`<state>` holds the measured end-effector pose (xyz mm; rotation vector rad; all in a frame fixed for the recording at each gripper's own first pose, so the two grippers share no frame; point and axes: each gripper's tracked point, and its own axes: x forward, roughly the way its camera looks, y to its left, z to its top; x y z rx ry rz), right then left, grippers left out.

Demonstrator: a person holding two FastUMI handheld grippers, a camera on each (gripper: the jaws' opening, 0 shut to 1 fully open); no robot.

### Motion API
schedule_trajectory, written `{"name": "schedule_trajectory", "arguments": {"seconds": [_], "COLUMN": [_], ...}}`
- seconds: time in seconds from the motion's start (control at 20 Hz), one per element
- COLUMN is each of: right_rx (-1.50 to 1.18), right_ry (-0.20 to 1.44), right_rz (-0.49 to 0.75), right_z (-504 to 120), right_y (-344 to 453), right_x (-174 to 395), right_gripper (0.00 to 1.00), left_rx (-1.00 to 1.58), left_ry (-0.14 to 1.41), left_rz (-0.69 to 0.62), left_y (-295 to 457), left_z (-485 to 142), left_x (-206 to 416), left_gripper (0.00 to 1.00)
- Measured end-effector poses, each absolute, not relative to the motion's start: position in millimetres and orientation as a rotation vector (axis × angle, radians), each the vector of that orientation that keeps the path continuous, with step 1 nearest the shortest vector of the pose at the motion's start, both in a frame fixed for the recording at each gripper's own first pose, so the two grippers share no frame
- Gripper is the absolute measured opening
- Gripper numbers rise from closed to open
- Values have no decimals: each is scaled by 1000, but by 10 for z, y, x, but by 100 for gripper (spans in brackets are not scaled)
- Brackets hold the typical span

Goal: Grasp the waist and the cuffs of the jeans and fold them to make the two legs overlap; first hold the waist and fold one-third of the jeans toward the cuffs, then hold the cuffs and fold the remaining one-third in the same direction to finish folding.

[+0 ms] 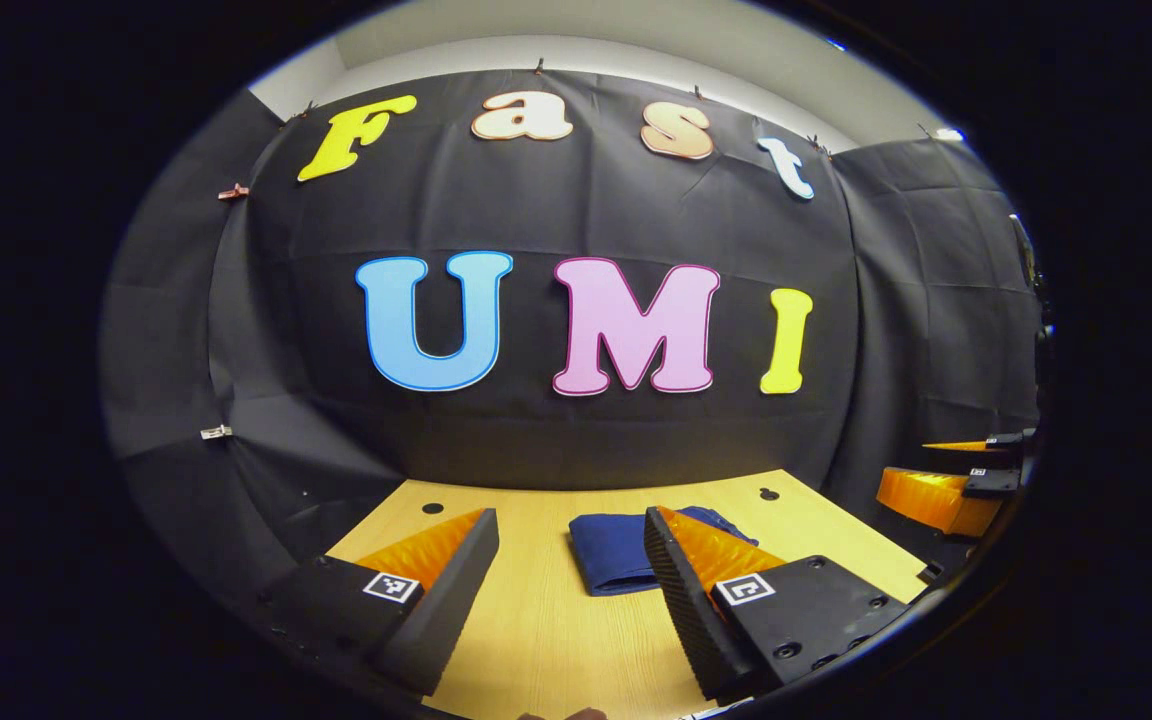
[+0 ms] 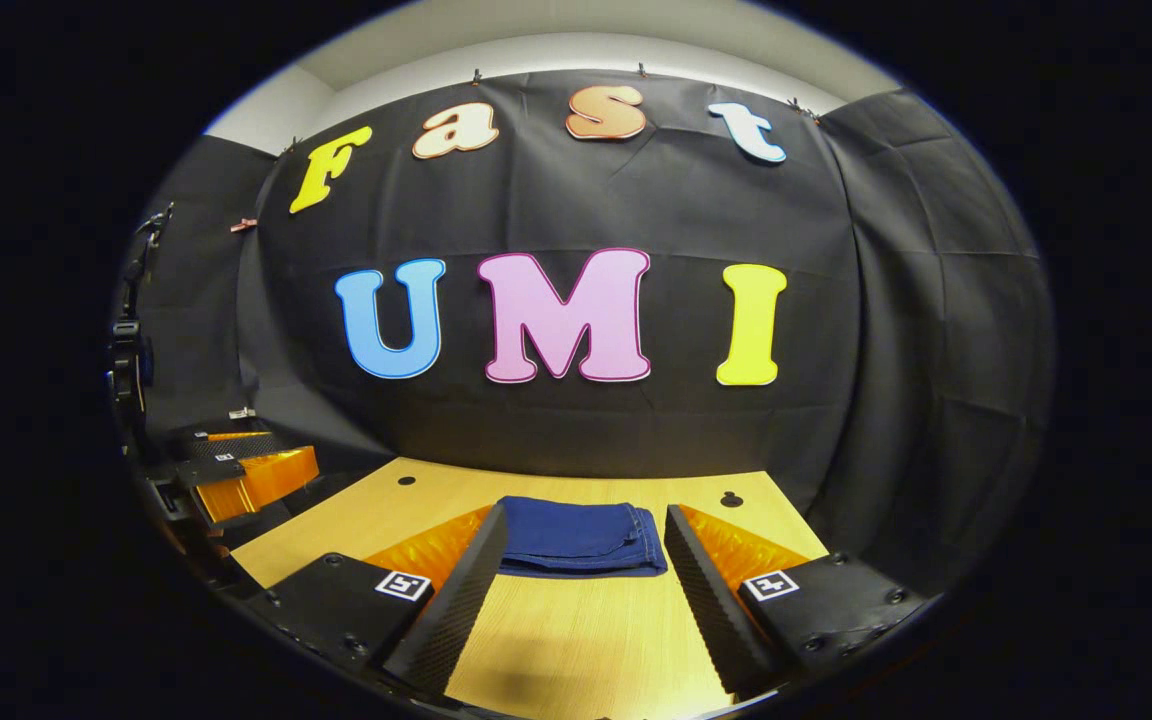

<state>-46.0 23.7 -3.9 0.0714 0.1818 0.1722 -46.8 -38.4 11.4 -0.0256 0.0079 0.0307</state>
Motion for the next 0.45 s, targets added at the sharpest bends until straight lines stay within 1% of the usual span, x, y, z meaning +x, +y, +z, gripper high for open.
{"name": "schedule_trajectory", "arguments": {"seconds": [0.45], "right_rx": [80], "right_ry": [184], "right_rz": [166], "right_z": [-61], "right_y": [252], "right_x": [-461], "right_gripper": [97], "left_rx": [-13], "left_ry": [6], "left_rz": [30], "left_y": [-379], "left_z": [99], "left_x": [-480], "left_gripper": [92]}}
